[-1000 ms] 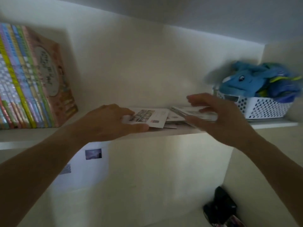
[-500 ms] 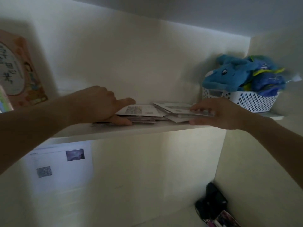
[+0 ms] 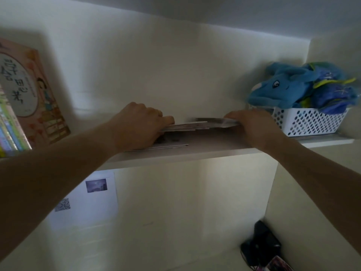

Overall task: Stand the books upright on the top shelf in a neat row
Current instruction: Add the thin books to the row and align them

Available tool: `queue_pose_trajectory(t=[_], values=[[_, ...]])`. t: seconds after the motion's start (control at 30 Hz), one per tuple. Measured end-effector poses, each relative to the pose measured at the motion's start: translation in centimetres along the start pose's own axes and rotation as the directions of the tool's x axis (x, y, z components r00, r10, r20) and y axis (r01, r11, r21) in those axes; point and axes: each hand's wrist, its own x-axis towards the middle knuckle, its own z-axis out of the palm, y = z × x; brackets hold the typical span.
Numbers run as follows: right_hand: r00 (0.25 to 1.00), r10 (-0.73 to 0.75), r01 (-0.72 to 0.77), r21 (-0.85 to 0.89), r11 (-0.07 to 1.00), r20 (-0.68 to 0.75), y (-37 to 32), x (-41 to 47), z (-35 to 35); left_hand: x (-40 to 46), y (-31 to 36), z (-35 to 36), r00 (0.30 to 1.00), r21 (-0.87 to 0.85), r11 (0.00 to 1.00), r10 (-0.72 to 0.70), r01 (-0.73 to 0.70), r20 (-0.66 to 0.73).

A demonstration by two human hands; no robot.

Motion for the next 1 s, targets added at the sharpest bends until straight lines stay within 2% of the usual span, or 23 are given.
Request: queue_pose_trajectory(t=[0.07,0.13,0.3,0.4,0.53,0.7,0.83,0.87,1.0], values=[[0.991,0.083,-0.074,0.083,0.994,-0.105,0.3,0.0,-0.6,-0.1,-1.3,-0.7,0.997,-0.076,0.994,-0.077,0.077,0.007],[0.978,0.106,-0.084,0.124,0.989,-0.181,0.4,0.1,-1.7,-0.5,-3.4,-1.5,0.991,-0.15,0.98,-0.126,0.132,0.054],[0.966,0.051,0.007,0.224,0.975,-0.255,-2.0,1.0,-5.2,-2.5,-6.4,-2.6,0.967,-0.371,0.921,-0.024,0.12,0.255],[0.961,-0.019,0.09,0.247,0.965,-0.275,-4.4,2.1,-6.1,-2.7,-6.1,-1.9,0.924,-0.433,0.877,-0.03,0.207,0.381],[0.958,-0.077,0.149,0.252,0.956,-0.276,-7.2,3.7,-6.7,-2.5,-5.8,-1.7,0.927,-0.36,0.918,-0.021,0.167,0.375],[0.956,-0.107,0.179,0.254,0.95,-0.275,-8.9,4.6,-6.8,-1.7,-5.9,-2.9,0.934,-0.337,0.941,0.086,0.038,0.347],[0.954,-0.095,0.169,0.25,0.953,-0.284,-8.9,4.2,-6.8,-1.2,-4.2,-2.6,0.947,-0.148,0.982,0.157,-0.119,0.282],[0.954,-0.085,0.162,0.254,0.954,-0.288,-9.0,4.0,-6.8,-1.3,-3.8,-2.5,0.955,-0.108,0.986,0.152,-0.128,0.256],[0.962,-0.063,0.132,0.253,0.958,-0.266,-8.4,2.9,-6.6,-2.0,-3.6,-2.3,0.977,-0.076,0.997,0.029,-0.013,0.213]])
